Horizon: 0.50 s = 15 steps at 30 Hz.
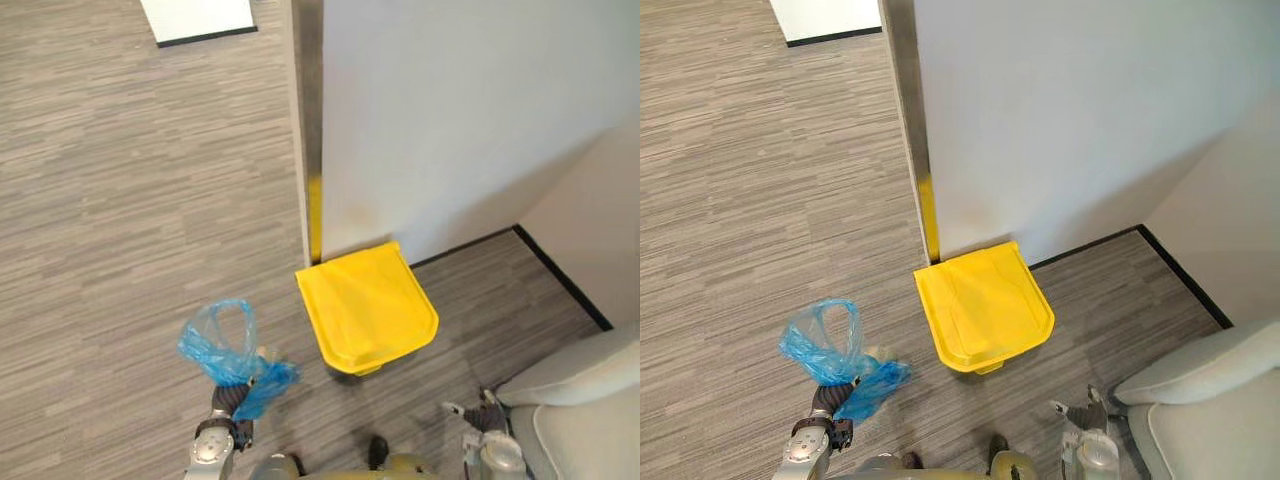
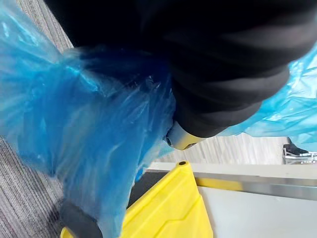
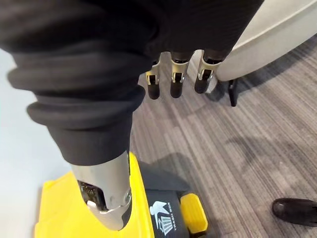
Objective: Gather rubbish on tea table into small bin, then transfer packed bag to large trash can.
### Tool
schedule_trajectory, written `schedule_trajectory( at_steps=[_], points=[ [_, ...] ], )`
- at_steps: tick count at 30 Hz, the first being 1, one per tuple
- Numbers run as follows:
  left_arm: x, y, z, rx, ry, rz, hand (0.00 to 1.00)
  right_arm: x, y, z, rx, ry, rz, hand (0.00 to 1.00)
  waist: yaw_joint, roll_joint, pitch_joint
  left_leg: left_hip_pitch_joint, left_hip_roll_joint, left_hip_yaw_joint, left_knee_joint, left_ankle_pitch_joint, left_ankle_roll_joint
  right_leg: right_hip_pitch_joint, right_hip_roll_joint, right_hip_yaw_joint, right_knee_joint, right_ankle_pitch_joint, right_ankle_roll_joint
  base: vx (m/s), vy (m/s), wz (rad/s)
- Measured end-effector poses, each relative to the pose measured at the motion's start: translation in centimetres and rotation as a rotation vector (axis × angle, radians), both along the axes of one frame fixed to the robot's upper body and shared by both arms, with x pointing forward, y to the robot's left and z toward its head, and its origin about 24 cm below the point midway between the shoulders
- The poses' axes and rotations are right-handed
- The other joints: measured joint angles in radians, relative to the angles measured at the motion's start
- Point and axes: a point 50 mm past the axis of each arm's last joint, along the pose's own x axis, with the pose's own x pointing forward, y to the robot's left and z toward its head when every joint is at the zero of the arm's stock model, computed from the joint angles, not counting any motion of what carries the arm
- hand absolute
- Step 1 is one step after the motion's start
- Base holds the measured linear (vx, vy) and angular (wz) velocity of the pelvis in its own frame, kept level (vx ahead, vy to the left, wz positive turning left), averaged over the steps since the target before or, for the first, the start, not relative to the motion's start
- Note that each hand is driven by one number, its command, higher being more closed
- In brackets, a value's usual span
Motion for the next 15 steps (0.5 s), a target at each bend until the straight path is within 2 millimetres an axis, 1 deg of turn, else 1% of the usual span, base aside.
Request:
schedule_trajectory(
  at_steps=[1, 2, 3, 4, 5, 6, 7, 8, 9, 10, 11, 12, 13, 14, 15],
  points=[
    [0.0, 0.0, 0.0, -0.001, -0.001, -0.002, 1.00, 0.6, 0.1, 0.2, -0.003, -0.014, 0.010, 0.00, 0.000, 0.005, 0.006, -0.002, 0.007, -0.001, 0.013, -0.018, 0.006, -0.021, 0.002, -0.006, 0.042, 0.000, 0.001, -0.13, 0.034, -0.21],
    [0.3, -0.1, 0.2, -0.002, -0.015, -0.004, 1.00, 1.4, -0.1, 0.7, -0.011, -0.041, 0.018, 0.00, 0.000, 0.019, 0.024, 0.007, 0.020, -0.010, 0.028, -0.069, 0.028, -0.049, 0.005, -0.026, 0.124, -0.011, 0.017, -0.11, 0.040, -0.19],
    [0.7, -0.1, 0.5, 0.000, -0.031, -0.006, 1.00, 1.9, -0.1, 1.0, -0.016, -0.056, 0.020, 0.00, 0.000, 0.023, 0.040, 0.015, 0.021, -0.023, 0.038, -0.108, 0.039, -0.077, -0.001, -0.042, 0.206, -0.023, 0.034, -0.24, 0.062, -0.14],
    [1.4, -0.1, 0.9, 0.005, -0.052, -0.012, 1.00, 2.8, -0.1, 1.6, -0.020, -0.090, 0.023, 0.00, 0.002, 0.024, 0.083, 0.018, 0.013, -0.041, 0.100, -0.143, 0.051, -0.171, -0.031, -0.077, 0.381, -0.087, 0.058, -0.21, 0.049, 0.11],
    [2.0, -0.1, 1.2, 0.008, -0.069, -0.022, 1.00, 2.9, -0.2, 1.9, -0.025, -0.102, 0.022, 0.00, 0.001, 0.013, 0.095, 0.012, 0.014, -0.061, 0.144, -0.164, 0.068, -0.201, -0.046, -0.090, 0.348, -0.123, 0.046, -0.20, 0.047, 0.26],
    [2.4, -0.1, 1.4, 0.011, -0.081, -0.026, 1.00, 3.0, -0.2, 1.9, -0.026, -0.105, 0.022, 0.00, 0.000, 0.009, 0.104, 0.011, 0.014, -0.067, 0.164, -0.173, 0.077, -0.213, -0.049, -0.100, 0.300, -0.118, 0.049, -0.09, 0.035, 0.46],
    [3.3, -0.1, 1.9, 0.020, -0.105, -0.036, 1.00, 3.2, -0.2, 2.2, -0.030, -0.115, 0.025, 0.00, 0.000, 0.001, 0.125, -0.005, 0.010, -0.087, 0.221, -0.197, 0.087, -0.243, -0.064, -0.131, 0.167, -0.076, 0.062, -0.09, 0.028, 0.52],
    [4.1, 0.1, 2.4, 0.032, -0.130, -0.039, 1.00, 3.4, -0.1, 2.4, -0.033, -0.124, 0.028, 0.00, 0.001, -0.025, 0.143, -0.012, -0.001, -0.101, 0.269, -0.221, 0.091, -0.258, -0.088, -0.156, 0.076, -0.042, 0.068, -0.11, 0.000, 0.58],
    [4.4, 0.2, 2.6, 0.038, -0.140, -0.038, 1.00, 3.4, -0.2, 2.4, -0.035, -0.127, 0.027, 0.00, 0.001, -0.027, 0.154, -0.031, -0.006, -0.115, 0.303, -0.239, 0.091, -0.265, -0.098, -0.171, 0.051, -0.035, 0.065, -0.07, -0.063, 0.76],
    [5.0, 0.2, 2.9, 0.043, -0.155, -0.040, 1.00, 3.3, -0.4, 2.5, -0.048, -0.126, 0.016, 0.00, -0.001, -0.037, 0.162, -0.046, -0.013, -0.153, 0.377, -0.284, 0.087, -0.275, -0.116, -0.181, 0.022, -0.027, 0.065, 0.00, -0.122, 0.80],
    [5.0, 0.2, 3.0, 0.043, -0.156, -0.037, 1.00, 3.0, -0.6, 2.4, -0.053, -0.117, 0.011, 0.00, 0.000, -0.042, 0.165, -0.048, -0.017, -0.184, 0.425, -0.320, 0.082, -0.266, -0.116, -0.157, 0.010, -0.022, 0.067, 0.09, -0.143, 0.86],
    [5.0, 0.2, 2.9, 0.043, -0.153, -0.035, 1.00, 2.7, -0.8, 2.3, -0.057, -0.110, 0.009, 0.00, 0.000, -0.037, 0.167, -0.049, -0.016, -0.210, 0.452, -0.342, 0.074, -0.246, -0.113, -0.128, 0.009, -0.016, 0.070, 0.24, -0.181, 0.75],
    [4.9, 0.0, 2.6, 0.047, -0.141, -0.031, 1.00, 2.7, -1.5, 2.5, -0.078, -0.109, 0.008, 0.00, 0.003, 0.000, 0.181, -0.055, 0.008, -0.285, 0.477, -0.370, 0.052, -0.238, -0.063, -0.079, 0.045, 0.002, 0.070, 0.23, -0.148, 0.66],
    [4.9, 0.2, 2.6, 0.055, -0.136, -0.036, 1.00, 2.6, -1.6, 2.5, -0.077, -0.110, 0.000, 0.00, -0.003, 0.007, 0.178, -0.065, 0.009, -0.311, 0.476, -0.374, 0.043, -0.239, -0.049, -0.024, 0.062, -0.004, 0.070, 0.31, -0.193, 0.88],
    [5.2, 0.5, 2.8, 0.066, -0.141, -0.040, 1.00, 2.1, -1.9, 2.3, -0.077, -0.098, -0.017, 0.00, -0.006, 0.008, 0.178, -0.075, 0.008, -0.354, 0.477, -0.380, 0.029, -0.243, -0.038, 0.007, 0.086, -0.007, 0.083, 0.25, -0.161, 0.85]
  ],
)
